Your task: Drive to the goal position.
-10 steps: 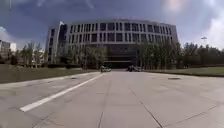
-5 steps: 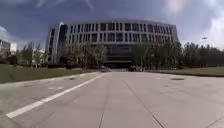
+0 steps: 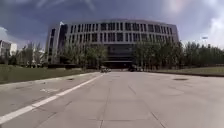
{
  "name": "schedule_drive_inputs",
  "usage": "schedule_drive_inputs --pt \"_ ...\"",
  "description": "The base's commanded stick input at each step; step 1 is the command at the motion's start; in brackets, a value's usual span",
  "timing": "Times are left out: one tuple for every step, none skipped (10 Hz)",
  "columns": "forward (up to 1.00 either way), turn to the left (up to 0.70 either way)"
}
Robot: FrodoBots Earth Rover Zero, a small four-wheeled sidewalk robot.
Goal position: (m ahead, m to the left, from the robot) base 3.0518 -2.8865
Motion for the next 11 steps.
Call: schedule_drive_inputs --pt "0.5 0.0" --pt "0.5 0.0" --pt "0.5 0.0" --pt "0.5 0.0" --pt "0.5 0.0" --pt "0.5 0.0" --pt "0.5 0.0" --pt "0.5 0.0" --pt "0.5 0.0" --pt "0.5 0.0" --pt "0.5 0.0"
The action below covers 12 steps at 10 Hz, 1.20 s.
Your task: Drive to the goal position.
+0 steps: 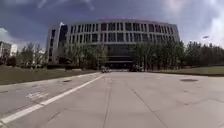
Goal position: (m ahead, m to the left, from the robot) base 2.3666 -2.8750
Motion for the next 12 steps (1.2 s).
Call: schedule_drive_inputs --pt "0.5 0.0" --pt "0.5 0.0" --pt "0.5 0.0" --pt "0.5 0.0" --pt "0.5 0.0" --pt "0.5 0.0" --pt "0.5 0.0" --pt "0.5 0.0" --pt "0.5 0.0" --pt "0.5 0.0" --pt "0.5 0.0" --pt "0.5 0.0"
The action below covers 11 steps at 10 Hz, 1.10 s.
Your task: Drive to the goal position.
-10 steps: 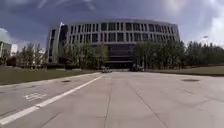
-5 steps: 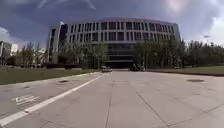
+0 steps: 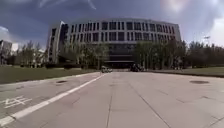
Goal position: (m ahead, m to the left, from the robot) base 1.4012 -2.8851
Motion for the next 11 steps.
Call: schedule_drive_inputs --pt "0.5 0.0" --pt "0.5 0.0" --pt "0.5 0.0" --pt "0.5 0.0" --pt "0.5 0.0" --pt "0.5 0.0" --pt "0.5 0.0" --pt "0.5 0.0" --pt "0.5 0.0" --pt "0.5 0.0" --pt "0.5 0.0"
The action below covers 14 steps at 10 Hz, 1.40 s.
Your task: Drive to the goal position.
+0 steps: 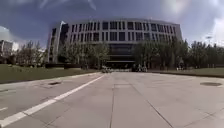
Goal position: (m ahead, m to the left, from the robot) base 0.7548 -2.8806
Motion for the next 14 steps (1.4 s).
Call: schedule_drive_inputs --pt "0.5 0.0" --pt "0.5 0.0" --pt "0.5 0.0" --pt "0.5 0.0" --pt "0.5 0.0" --pt "0.5 0.0" --pt "0.5 0.0" --pt "0.5 0.0" --pt "0.5 0.0" --pt "0.5 0.0" --pt "0.5 0.0" --pt "0.5 0.0" --pt "0.5 0.0" --pt "0.5 0.0"
